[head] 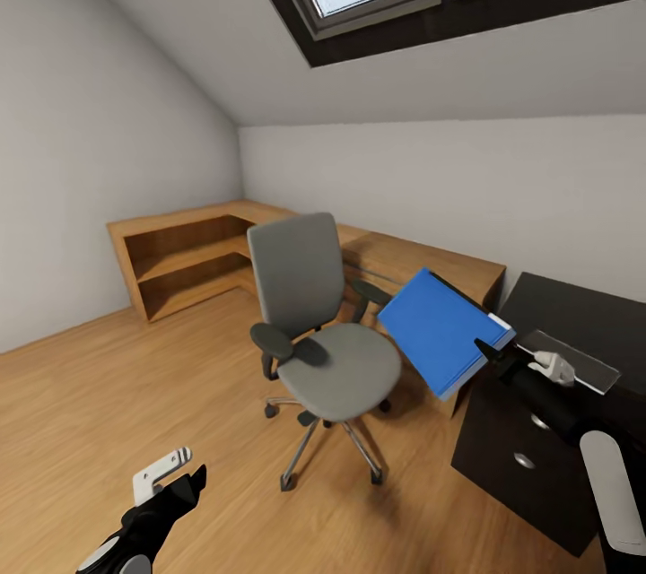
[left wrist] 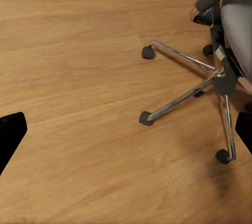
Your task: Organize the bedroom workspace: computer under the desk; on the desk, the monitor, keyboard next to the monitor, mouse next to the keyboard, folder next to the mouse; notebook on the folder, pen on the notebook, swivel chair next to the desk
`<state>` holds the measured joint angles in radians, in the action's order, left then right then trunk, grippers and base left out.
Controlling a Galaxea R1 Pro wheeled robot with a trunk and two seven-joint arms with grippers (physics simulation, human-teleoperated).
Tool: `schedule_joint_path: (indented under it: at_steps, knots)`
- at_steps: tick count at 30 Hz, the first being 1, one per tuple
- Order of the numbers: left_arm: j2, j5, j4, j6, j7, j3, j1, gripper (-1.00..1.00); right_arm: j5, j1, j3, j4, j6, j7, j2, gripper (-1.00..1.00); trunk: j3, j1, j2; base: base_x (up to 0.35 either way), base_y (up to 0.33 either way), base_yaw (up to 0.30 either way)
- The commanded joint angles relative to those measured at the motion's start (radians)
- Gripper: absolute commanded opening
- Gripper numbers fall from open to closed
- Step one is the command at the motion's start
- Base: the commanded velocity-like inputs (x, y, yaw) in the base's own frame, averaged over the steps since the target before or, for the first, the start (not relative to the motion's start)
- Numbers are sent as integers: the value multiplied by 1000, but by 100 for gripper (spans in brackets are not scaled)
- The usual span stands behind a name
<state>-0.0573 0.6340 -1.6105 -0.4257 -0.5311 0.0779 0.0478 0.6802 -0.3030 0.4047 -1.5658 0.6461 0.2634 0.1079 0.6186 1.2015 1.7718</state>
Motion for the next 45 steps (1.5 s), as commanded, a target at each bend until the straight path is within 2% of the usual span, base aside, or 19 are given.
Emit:
schedule_joint_path:
  at_steps: [1,13,19,26,33,34,35,38,45]
  knots:
    - [-1,9,-2,-1,-9,2,0,100,0,-1,2,0,5,3,0,-100,-2,-4,-7,0,0,-35]
    - [-1,8,-2,0,-10,4,0,100,-1,-1,4,1,3,3,0,-100,-40,-50,-91,0,0,-213]
    - [-2,4,-2,2,-10,31,0,100,-1,-1,36,12,2,0,-1,-100,-59,-73,-133,0,0,-277]
    - [-1,3,-2,2,-10,38,0,100,-1,-1,81,39,1,-1,-2,-100,-81,-100,-182,0,0,-282]
    - [-1,3,-4,5,-10,43,0,100,-1,-1,98,45,1,-1,-2,-100,-103,-127,-231,0,0,-293]
    - [-1,3,-4,5,-10,47,0,100,-1,-1,107,45,1,-1,-2,-100,-106,-130,-238,0,0,-295]
    - [-1,3,-6,5,-12,72,0,100,0,-1,114,46,1,0,-2,-100,-109,-134,-245,0,0,-296]
    - [-1,3,-6,6,-13,95,0,100,1,-1,115,46,1,0,-2,-100,-118,-146,-266,0,0,-296]
    - [-1,6,1,5,-13,129,0,100,1,-1,115,47,1,0,-4,-100,-140,-173,-315,0,0,-300]
